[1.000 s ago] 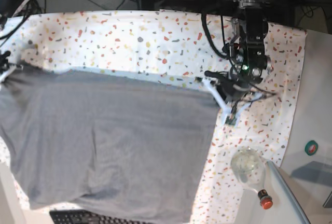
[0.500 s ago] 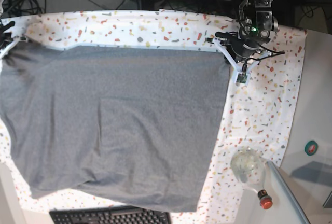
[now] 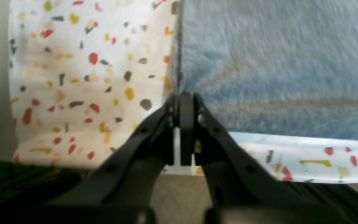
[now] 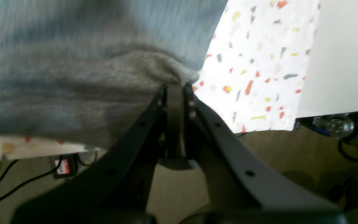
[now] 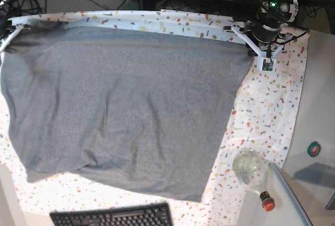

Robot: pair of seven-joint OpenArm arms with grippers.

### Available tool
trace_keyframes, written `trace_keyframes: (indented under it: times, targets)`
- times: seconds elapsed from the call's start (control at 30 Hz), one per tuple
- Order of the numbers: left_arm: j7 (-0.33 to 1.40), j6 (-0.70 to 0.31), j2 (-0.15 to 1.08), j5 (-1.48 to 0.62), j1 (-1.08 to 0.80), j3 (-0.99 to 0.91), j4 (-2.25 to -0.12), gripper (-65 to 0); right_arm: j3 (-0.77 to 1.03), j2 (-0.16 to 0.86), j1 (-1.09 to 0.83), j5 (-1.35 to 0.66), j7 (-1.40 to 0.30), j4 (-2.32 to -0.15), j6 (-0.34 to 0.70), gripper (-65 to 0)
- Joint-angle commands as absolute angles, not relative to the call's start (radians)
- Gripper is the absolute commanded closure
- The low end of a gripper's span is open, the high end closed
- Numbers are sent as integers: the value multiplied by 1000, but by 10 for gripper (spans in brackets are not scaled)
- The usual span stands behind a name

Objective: Layout the t-shirt on the table in an organized manner, then fold the t-shirt properly
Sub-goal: 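Lower the t-shirt flat and release with both grippers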

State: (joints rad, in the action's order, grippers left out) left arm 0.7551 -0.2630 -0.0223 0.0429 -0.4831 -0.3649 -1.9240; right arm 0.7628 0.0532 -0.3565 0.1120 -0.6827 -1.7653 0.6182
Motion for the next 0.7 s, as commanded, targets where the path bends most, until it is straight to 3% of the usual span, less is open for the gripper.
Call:
trace_keyframes:
  times: [0.0, 0.27, 0.5, 0.67]
  targets:
    - [739, -252, -16, 50, -463, -372, -1940, 0, 765, 74, -325, 119, -671, -1784, 607, 0]
    - [932, -252, -18, 50, -222, -343, -1899, 0, 624, 140, -97, 305, -725, -1679, 608, 0]
    - [928, -252, -19, 51, -15, -309, -1606, 0, 602, 151, 165, 401, -691, -1359, 608, 0]
    - [845, -252, -19, 53, 33, -314, -1491, 0, 601, 173, 260, 412, -618, -1193, 602, 0]
